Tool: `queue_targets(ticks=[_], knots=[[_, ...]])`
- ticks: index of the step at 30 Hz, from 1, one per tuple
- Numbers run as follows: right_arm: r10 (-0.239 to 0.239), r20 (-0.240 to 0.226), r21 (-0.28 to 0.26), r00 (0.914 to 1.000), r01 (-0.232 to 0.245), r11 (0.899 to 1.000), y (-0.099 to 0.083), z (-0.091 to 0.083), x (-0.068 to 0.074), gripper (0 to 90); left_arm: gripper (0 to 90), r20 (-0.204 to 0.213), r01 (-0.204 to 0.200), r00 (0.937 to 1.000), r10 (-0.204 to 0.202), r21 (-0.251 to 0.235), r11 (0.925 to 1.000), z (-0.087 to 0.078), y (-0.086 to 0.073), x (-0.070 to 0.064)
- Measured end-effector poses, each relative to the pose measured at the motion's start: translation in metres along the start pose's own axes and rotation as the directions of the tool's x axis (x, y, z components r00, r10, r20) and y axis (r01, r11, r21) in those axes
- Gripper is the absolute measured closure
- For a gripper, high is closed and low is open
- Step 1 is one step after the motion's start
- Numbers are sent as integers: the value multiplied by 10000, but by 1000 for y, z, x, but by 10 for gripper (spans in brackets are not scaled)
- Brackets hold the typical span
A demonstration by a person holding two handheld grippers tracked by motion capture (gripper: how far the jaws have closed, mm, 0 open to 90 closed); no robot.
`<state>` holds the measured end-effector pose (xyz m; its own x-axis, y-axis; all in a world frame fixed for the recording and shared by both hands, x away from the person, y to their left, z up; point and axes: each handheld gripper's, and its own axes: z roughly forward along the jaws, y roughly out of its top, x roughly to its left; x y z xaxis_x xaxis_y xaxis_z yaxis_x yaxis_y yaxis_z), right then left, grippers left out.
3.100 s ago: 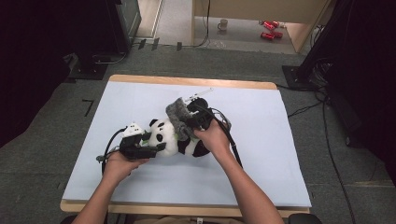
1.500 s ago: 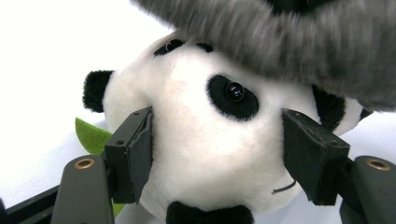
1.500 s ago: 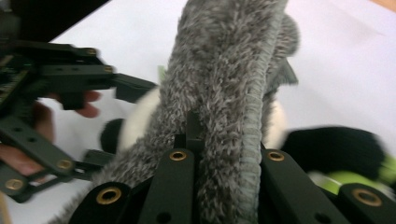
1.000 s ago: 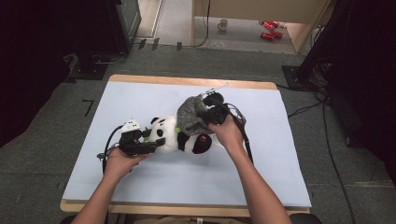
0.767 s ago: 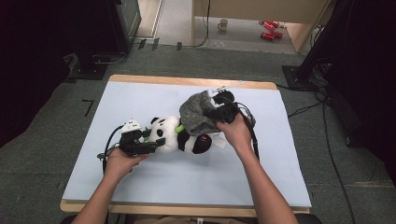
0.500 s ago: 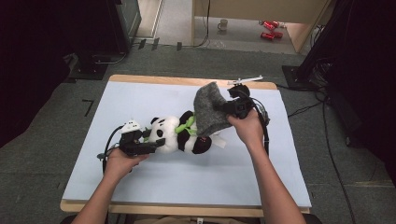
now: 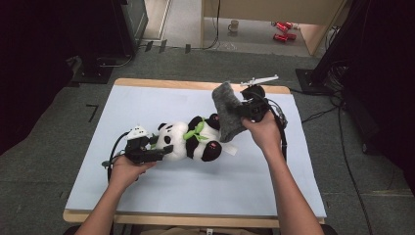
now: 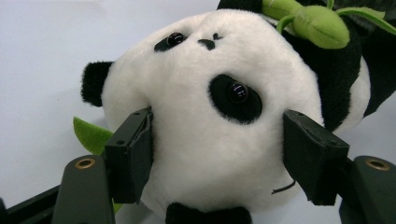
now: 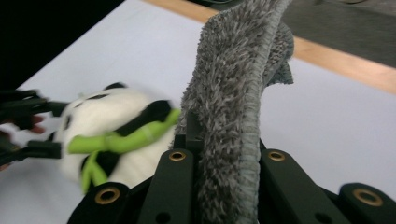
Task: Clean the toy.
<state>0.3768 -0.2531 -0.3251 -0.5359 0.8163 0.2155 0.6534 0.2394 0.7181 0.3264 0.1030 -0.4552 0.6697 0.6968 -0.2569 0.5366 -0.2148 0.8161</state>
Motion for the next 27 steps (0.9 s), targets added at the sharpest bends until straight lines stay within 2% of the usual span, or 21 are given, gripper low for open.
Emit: queue_targets(ticks=[3,6,7,10,13,17,22,24,27], knots=[[-15,-713,208,9975,30,9998,-6,13,11,816,307,-3,-8,10000,8,25,10000,0,0,0],[-28,-1551,487,9879,105,9988,-14,30,25,813,306,3,-21,10000,21,41,10000,0,0,-1],[-107,-1617,591,9868,205,9980,-16,34,28,811,306,0,-36,10000,36,55,10000,0,0,-1],[-638,-1432,784,9876,756,9941,-26,48,35,751,306,3,-56,10000,56,66,10000,-1,-1,-1],[-666,-1382,895,9882,794,9928,-37,55,33,629,306,12,-76,10000,75,78,9999,-1,-1,-1],[-599,-1201,268,9909,636,9976,-47,49,30,502,306,-1,-66,10000,66,71,10000,-1,0,-1],[-993,-361,-325,9944,981,9946,-52,34,24,389,306,-27,-51,10000,51,68,10000,-1,0,-1],[-968,-112,-472,9952,962,9942,-53,32,19,357,306,-30,-46,10000,46,74,10000,0,0,-1],[-605,-508,-376,9969,586,9976,-55,39,8,335,305,-29,-34,10000,34,65,10000,0,0,-1]])
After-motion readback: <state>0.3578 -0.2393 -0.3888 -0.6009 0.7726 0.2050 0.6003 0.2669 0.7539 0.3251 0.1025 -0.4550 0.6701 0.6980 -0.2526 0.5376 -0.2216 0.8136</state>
